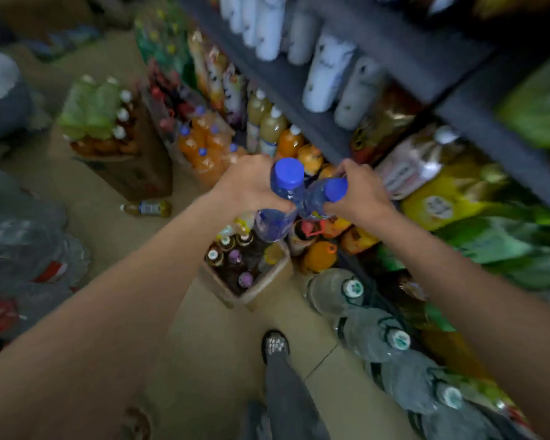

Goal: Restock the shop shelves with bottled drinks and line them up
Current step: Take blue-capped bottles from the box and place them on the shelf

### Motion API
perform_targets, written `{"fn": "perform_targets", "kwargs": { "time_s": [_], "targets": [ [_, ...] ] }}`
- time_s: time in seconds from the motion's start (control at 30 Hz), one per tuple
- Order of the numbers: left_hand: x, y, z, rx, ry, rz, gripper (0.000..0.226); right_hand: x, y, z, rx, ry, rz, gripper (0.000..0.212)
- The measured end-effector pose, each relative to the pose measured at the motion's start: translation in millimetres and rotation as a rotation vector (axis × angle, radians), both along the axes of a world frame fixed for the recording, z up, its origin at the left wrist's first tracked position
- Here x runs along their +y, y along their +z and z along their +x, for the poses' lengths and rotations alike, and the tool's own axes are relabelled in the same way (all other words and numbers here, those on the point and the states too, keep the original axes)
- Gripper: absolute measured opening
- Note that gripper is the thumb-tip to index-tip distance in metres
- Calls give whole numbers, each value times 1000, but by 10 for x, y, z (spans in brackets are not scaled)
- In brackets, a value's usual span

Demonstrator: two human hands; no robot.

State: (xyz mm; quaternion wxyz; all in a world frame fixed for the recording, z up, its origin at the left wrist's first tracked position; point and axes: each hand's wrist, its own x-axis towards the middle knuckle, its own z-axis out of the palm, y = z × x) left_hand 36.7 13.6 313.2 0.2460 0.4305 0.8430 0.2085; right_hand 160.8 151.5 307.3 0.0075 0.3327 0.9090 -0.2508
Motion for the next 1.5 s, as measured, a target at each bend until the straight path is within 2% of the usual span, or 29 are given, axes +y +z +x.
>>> {"fn": "perform_targets", "kwargs": {
  "time_s": [0.13, 0.3, 0.4, 0.53, 0.63, 0.7, 0.8, 0.87, 0.93, 1.03, 1.23, 1.5],
  "targets": [
    [208, 1199, 623, 37, -132, 134, 62, 92, 1392, 988, 178, -216, 103, 44],
    [572, 2710, 1715, -41, -279, 398, 88, 157, 3038, 2387, 426, -360, 267, 44],
    [854, 3434, 2525, -98, -368, 484, 70, 212, 3754, 3307, 590, -517, 306, 43],
    [1161, 4039, 3774, -226, -485, 607, 73, 241, 4303, 4622, 713, -689, 354, 39],
    [1380, 4248, 4854, -243, -589, 657, 62, 146, 4509, 5665, 722, -744, 472, 35],
    [1485, 4299, 5581, -253, -659, 676, 50, 117, 4579, 6385, 666, -776, 552, 37],
    [1661, 4273, 6580, -253, -713, 696, 44, 120, 4635, 7403, 588, -801, 644, 41],
    [1751, 4239, 7185, -295, -729, 690, 49, 140, 4649, 8022, 518, -842, 691, 41],
    [1801, 4222, 7726, -306, -755, 708, 63, 148, 4670, 8583, 472, -909, 717, 40],
    [1864, 4254, 8402, -249, -807, 729, 64, 210, 4690, 9294, 527, -995, 773, 42],
    [2135, 4265, 9202, -112, -802, 878, 65, 574, 4594, 10108, 595, -1049, 867, 45],
    [2718, 4301, 9652, -136, -784, 922, 63, 1278, 4309, 10637, 538, -1048, 799, 48]
  ]
}}
